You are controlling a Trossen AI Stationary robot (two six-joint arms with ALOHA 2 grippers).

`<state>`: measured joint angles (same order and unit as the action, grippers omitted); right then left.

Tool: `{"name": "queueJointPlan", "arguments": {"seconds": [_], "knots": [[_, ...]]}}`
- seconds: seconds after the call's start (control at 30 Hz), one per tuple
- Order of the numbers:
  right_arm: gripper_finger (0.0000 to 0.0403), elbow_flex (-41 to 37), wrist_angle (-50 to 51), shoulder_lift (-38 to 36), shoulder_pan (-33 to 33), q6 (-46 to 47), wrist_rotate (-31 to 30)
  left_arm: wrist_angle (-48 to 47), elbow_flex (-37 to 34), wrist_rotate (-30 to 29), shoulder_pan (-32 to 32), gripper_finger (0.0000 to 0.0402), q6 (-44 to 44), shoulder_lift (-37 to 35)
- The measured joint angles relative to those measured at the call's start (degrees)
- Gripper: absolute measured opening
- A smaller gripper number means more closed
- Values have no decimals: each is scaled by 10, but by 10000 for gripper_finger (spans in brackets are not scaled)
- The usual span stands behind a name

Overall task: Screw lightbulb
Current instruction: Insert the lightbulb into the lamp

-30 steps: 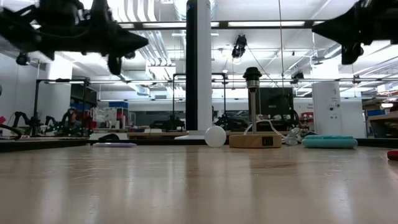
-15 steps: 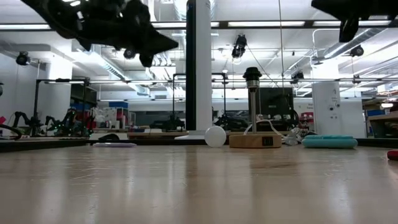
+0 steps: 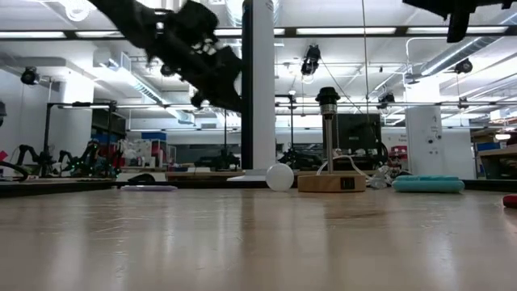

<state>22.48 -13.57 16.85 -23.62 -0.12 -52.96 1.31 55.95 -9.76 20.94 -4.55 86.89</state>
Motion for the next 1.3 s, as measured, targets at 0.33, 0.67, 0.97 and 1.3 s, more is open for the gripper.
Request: {"name": "queueJointPlan", "arguments": {"seconds": [0.33,0.67,0.97,1.3], "knots": [[0,0,44,13,0,55,-88,-72,171,2,6,0,-12,170],[0,0,141,19,0,148,-101,-242,329,2,28,33,-110,279],[0,-1,183,25,0,196,-100,-259,381,2,28,75,-96,348],[48,-1,191,37,0,199,-99,-262,373,9,29,114,-148,350]]}}
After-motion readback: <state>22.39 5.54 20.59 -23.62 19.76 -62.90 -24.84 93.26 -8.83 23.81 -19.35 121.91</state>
